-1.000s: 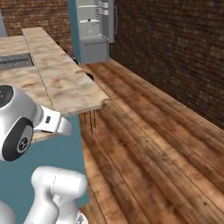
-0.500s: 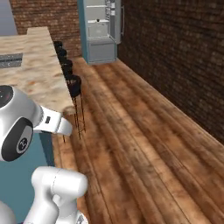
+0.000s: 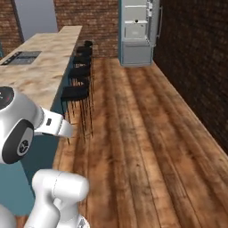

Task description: Retrieve the bottle and the shaker from the cabinet and place them next to the mixing bowl on the counter. Then add garlic from the fridge to the mixing bowl.

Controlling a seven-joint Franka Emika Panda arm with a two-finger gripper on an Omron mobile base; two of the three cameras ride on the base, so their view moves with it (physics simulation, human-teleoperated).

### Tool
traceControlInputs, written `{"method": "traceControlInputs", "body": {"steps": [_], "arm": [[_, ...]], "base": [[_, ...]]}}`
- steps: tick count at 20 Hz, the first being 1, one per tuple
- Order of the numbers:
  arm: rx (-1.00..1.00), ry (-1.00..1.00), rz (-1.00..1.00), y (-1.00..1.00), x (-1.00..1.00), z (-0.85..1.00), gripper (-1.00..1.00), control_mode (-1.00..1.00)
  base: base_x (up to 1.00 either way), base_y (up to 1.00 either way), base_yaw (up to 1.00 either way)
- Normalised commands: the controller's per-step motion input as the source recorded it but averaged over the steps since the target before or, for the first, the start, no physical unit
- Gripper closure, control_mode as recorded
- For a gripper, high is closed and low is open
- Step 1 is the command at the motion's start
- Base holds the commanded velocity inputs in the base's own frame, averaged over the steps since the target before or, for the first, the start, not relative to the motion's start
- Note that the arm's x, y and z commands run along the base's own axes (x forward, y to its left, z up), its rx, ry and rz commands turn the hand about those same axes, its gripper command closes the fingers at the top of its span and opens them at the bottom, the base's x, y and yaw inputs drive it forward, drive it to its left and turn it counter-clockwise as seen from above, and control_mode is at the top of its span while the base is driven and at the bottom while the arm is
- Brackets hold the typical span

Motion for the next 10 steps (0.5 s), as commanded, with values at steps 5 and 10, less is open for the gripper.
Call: {"method": "traceControlInputs", "body": {"steps": [5,10], "arm": [[0.0,0.0,0.0,0.0,0.0,0.0,-1.0,1.0],[0.0,0.0,0.0,0.0,0.0,0.0,-1.0,1.0]], "base": [[0.59,-1.0,0.25],[0.89,-1.0,0.32]]}}
